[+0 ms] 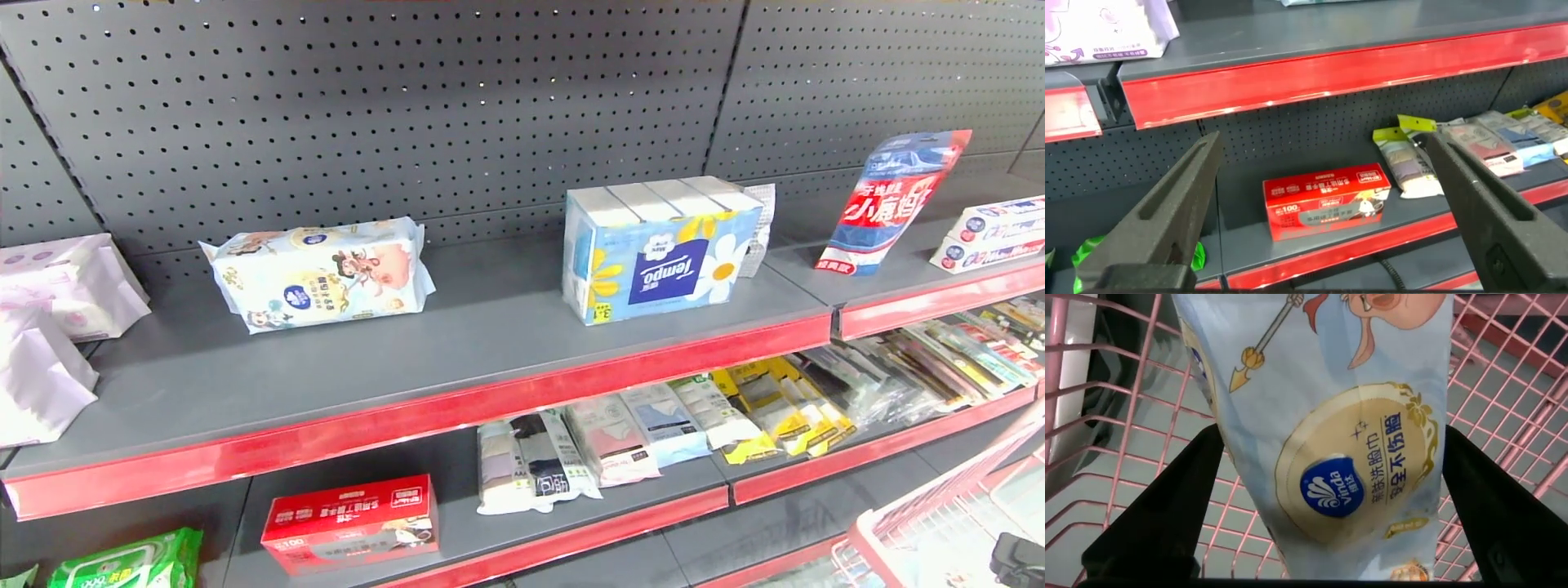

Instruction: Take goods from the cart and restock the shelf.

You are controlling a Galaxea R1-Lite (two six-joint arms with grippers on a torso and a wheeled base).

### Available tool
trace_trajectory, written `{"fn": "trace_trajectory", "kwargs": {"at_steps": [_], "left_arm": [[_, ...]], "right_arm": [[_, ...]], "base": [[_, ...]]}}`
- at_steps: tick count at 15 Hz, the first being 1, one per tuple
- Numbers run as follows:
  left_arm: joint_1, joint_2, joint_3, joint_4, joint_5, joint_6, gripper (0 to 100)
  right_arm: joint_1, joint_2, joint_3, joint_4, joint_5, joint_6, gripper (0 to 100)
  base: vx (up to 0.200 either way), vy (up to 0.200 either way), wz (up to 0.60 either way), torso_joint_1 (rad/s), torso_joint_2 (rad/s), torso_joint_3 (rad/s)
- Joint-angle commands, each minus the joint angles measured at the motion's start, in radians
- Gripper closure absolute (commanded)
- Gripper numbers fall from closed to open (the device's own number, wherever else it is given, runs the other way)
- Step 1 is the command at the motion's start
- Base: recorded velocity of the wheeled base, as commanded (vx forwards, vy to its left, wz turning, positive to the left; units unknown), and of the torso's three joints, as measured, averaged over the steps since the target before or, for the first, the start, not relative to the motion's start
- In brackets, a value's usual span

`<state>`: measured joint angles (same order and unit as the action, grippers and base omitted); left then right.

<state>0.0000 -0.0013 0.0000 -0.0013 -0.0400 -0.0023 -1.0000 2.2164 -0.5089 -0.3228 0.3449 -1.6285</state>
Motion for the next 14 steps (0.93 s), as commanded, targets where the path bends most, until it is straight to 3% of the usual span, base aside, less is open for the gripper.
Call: {"fn": "trace_trajectory", "kwargs": {"at_steps": [1,7,12,14], "left_arm": [[0.0,0.001,0.0,0.0,0.0,0.001,0],[0.0,0.001,0.0,0.0,0.0,0.001,0],[0.0,0.001,0.0,0.0,0.0,-0.001,0],[0.0,0.001,0.0,0.0,0.0,-0.001,0]], "right_arm": [[0.0,0.005,0.001,0.001,0.0,0.009,0],[0.0,0.052,-0.02,-0.001,0.002,0.137,0],[0.0,0.057,-0.025,0.001,-0.009,0.125,0],[0.0,0.068,-0.046,0.001,-0.012,-0.005,0]], "base": [[0.0,0.0,0.0,0.0,0.0,0.0],[0.0,0.0,0.0,0.0,0.0,0.0],[0.0,0.0,0.0,0.0,0.0,0.0],[0.0,0.0,0.0,0.0,0.0,0.0]]}}
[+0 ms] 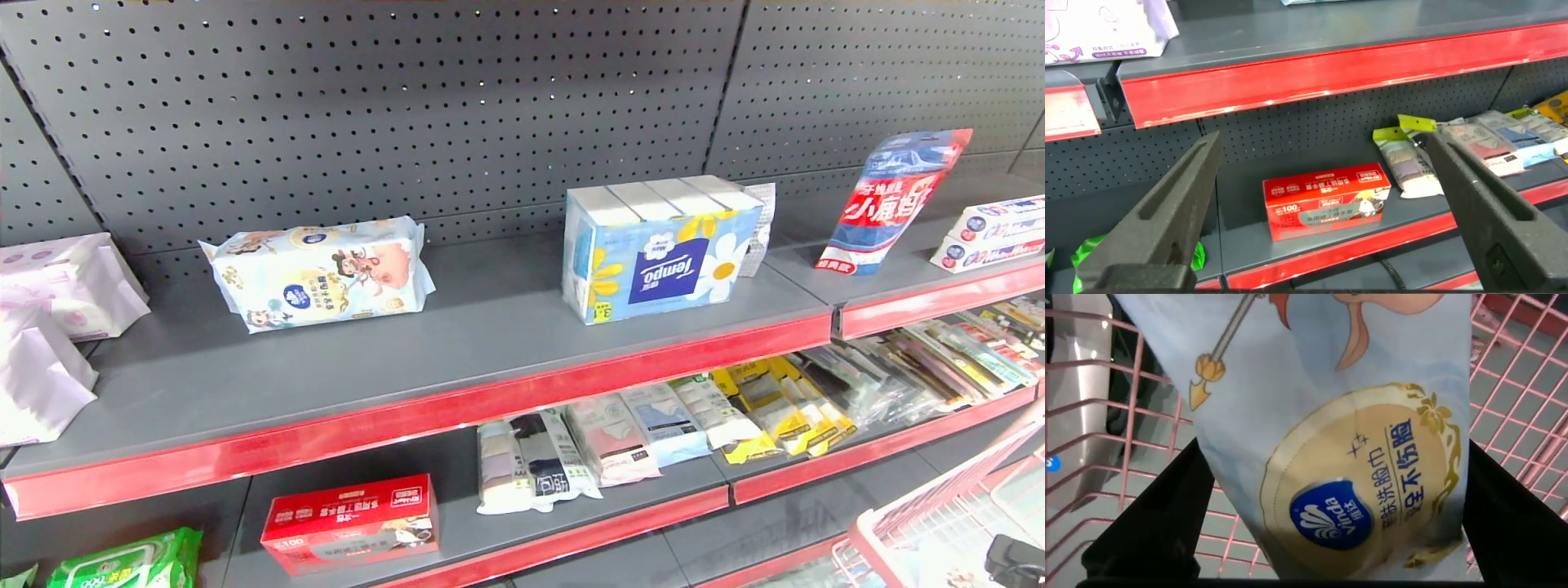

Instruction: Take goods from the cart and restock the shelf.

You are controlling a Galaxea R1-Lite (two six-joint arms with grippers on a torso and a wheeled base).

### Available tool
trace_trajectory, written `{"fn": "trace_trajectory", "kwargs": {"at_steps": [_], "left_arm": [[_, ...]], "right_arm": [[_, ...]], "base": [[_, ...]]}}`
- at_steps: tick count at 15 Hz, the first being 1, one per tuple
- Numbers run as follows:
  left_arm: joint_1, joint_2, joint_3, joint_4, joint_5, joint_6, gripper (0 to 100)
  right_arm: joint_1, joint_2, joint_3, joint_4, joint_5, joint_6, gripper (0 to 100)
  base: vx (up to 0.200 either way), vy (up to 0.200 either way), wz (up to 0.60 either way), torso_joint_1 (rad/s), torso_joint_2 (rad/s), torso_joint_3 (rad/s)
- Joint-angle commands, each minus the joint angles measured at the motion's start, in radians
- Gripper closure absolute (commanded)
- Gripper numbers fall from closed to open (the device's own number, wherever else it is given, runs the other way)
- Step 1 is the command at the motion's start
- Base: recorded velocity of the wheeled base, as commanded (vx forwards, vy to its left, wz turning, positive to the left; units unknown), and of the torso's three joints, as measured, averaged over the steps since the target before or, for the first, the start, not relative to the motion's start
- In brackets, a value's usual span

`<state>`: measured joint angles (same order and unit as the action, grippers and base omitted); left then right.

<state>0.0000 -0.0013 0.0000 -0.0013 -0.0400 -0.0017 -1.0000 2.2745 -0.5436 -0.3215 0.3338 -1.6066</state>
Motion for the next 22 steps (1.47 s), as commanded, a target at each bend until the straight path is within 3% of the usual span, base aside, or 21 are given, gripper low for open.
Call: {"fn": "trace_trajectory", "kwargs": {"at_steps": [1,8,9,16,18,22], "left_arm": [[0.0,0.001,0.0,0.0,0.0,0.0,0],[0.0,0.001,0.0,0.0,0.0,0.0,0],[0.0,0.001,0.0,0.0,0.0,0.0,0],[0.0,0.001,0.0,0.0,0.0,0.0,0],[0.0,0.001,0.0,0.0,0.0,-0.001,0],[0.0,0.001,0.0,0.0,0.0,-0.001,0]], "right_arm": [[0.0,0.01,-0.015,-0.001,-0.001,-0.062,0],[0.0,0.023,-0.015,-0.001,-0.002,-0.065,0],[0.0,0.025,-0.015,-0.001,-0.002,-0.065,100],[0.0,0.01,-0.004,0.001,0.001,-0.027,100],[0.0,-0.081,0.014,0.01,0.001,0.093,100],[0.0,-0.236,0.033,0.104,-0.002,0.177,100]], "base": [[0.0,0.0,0.0,0.0,0.0,0.0],[0.0,0.0,0.0,0.0,0.0,0.0],[0.0,0.0,0.0,0.0,0.0,0.0],[0.0,0.0,0.0,0.0,0.0,0.0],[0.0,0.0,0.0,0.0,0.0,0.0],[0.0,0.0,0.0,0.0,0.0,0.0]]}}
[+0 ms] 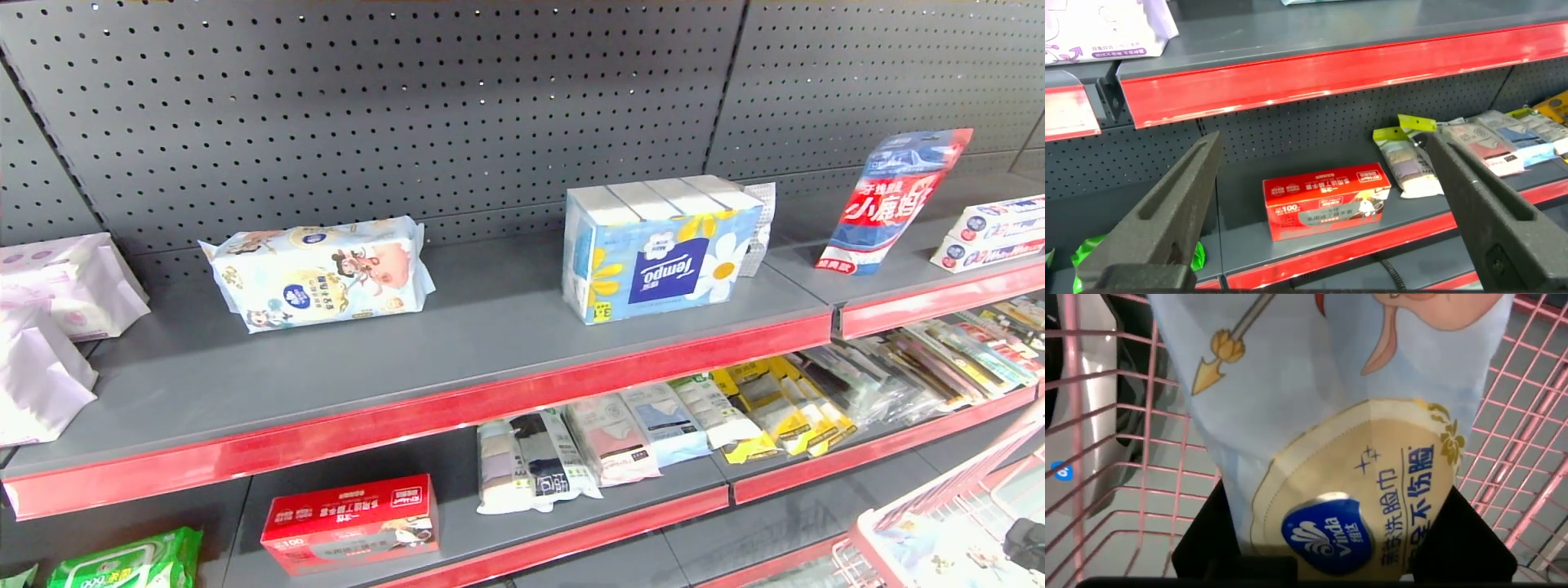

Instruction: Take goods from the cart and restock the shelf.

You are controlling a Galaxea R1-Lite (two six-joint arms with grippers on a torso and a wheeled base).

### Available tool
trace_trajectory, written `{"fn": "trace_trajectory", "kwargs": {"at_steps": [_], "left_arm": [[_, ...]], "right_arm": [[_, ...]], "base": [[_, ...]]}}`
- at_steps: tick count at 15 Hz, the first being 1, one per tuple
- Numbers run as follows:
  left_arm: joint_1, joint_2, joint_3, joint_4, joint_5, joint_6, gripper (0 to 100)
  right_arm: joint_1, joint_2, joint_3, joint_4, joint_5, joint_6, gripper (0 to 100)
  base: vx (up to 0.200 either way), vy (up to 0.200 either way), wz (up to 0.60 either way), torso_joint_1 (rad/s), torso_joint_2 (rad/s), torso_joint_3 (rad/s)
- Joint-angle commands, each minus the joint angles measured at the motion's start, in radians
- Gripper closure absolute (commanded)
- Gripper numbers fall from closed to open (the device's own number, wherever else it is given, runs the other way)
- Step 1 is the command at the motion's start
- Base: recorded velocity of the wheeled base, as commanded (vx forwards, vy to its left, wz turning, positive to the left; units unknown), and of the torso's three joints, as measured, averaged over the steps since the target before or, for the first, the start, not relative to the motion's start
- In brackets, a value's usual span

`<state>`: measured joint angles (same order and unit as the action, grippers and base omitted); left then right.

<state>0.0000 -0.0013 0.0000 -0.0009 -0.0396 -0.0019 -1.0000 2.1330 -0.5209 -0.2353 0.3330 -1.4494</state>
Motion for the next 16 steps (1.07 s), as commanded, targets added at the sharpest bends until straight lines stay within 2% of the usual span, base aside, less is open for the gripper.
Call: {"fn": "trace_trajectory", "kwargs": {"at_steps": [1,5,9,11,12,14,15,16], "left_arm": [[0.0,0.001,0.0,-0.001,0.0,0.0,0],[0.0,0.001,0.0,-0.001,0.0,0.0,0],[0.0,0.001,0.0,-0.001,0.0,-0.001,0],[0.0,0.001,0.0,-0.001,0.0,0.0,0],[0.0,0.001,0.0,-0.001,0.0,0.0,0],[0.0,0.001,0.0,-0.001,0.0,-0.001,0],[0.0,0.001,0.0,-0.001,0.0,0.0,0],[0.0,0.001,0.0,-0.001,0.0,-0.001,0]], "right_arm": [[0.0,-0.123,0.013,0.017,-0.008,0.02,100],[0.0,-0.246,0.117,0.051,-0.035,0.024,100],[0.0,-0.393,0.119,0.068,-0.032,0.138,100],[0.0,-0.406,0.117,0.068,-0.032,0.142,100],[0.0,-0.479,0.114,0.065,-0.034,0.167,100],[0.0,-0.55,0.107,0.062,-0.034,0.25,100],[0.064,-0.599,0.105,0.062,-0.037,0.334,100],[0.182,-0.65,0.11,0.067,-0.054,0.443,100]], "base": [[0.0,0.0,0.0,0.0,0.0,0.0],[0.0,0.0,0.0,0.0,0.0,0.0],[0.0,0.0,0.0,0.0,0.0,0.0],[0.0,0.0,0.0,0.0,0.0,0.0],[0.0,0.0,0.0,0.0,0.0,0.0],[0.0,0.0,0.0,0.0,0.0,0.0],[0.0,0.0,0.0,0.0,0.0,0.0],[0.0,0.0,0.0,0.0,0.0,0.0]]}}
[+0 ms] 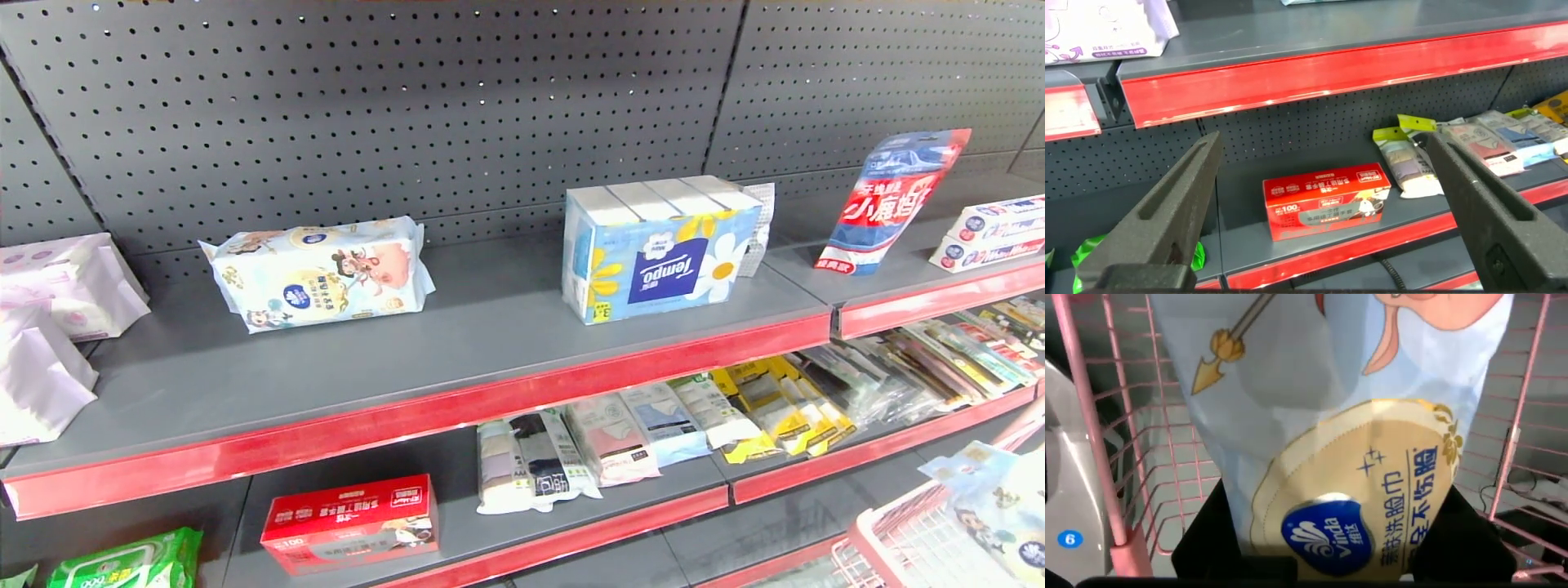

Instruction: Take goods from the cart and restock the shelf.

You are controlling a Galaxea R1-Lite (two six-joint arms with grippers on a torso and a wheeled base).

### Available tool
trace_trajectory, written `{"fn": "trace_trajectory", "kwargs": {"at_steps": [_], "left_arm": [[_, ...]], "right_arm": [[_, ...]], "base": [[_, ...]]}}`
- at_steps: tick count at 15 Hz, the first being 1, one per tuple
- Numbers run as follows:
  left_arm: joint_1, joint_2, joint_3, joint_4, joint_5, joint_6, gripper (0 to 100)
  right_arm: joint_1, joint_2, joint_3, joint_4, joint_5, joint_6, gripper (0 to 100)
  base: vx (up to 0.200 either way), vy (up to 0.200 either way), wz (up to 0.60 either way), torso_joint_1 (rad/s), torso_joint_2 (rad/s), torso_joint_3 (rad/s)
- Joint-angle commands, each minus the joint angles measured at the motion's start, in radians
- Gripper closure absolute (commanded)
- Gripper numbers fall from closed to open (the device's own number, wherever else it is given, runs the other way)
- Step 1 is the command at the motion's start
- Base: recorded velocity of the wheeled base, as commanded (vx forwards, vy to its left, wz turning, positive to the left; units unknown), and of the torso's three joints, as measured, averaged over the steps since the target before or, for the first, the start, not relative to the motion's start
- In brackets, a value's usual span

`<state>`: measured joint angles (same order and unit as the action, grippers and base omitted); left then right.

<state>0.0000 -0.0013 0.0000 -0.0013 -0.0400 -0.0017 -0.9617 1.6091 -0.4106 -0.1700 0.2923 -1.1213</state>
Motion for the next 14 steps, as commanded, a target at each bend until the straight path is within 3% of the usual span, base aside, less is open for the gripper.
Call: {"fn": "trace_trajectory", "kwargs": {"at_steps": [1,4,5,6,8,10,14], "left_arm": [[0.0,0.001,0.0,0.0,0.0,0.0,0],[0.0,0.001,0.0,0.0,0.0,-0.001,0],[0.0,0.001,0.0,0.0,0.0,0.0,0],[0.0,0.001,0.0,0.0,0.0,0.0,0],[0.0,0.001,0.0,0.0,0.0,0.0,0],[0.0,0.001,0.0,0.0,0.0,0.0,0],[0.0,0.001,0.0,0.0,0.0,0.0,0]], "right_arm": [[0.285,-0.181,0.004,0.003,-0.076,0.244,100],[0.824,-0.307,-0.004,0.003,-0.378,0.756,100],[0.91,-0.327,-0.004,0.004,-0.463,0.822,100],[1.074,-0.387,-0.002,0.004,-0.633,0.896,100],[1.158,-0.531,0.0,0.044,-0.637,0.888,100],[1.219,-0.73,0.006,0.172,-0.614,0.864,100],[1.23,-0.968,-0.073,0.498,-0.593,0.874,100]], "base": [[0.0,0.0,0.0,0.0,0.0,0.0],[0.0,0.0,0.0,0.0,0.0,0.0],[0.0,0.0,0.0,0.0,0.0,0.0],[0.0,0.0,0.0,0.0,0.0,0.0],[0.0,0.0,0.0,0.0,0.0,0.0],[0.0,0.0,0.0,0.0,0.0,0.0],[0.0,0.0,0.0,0.0,0.0,0.0]]}}
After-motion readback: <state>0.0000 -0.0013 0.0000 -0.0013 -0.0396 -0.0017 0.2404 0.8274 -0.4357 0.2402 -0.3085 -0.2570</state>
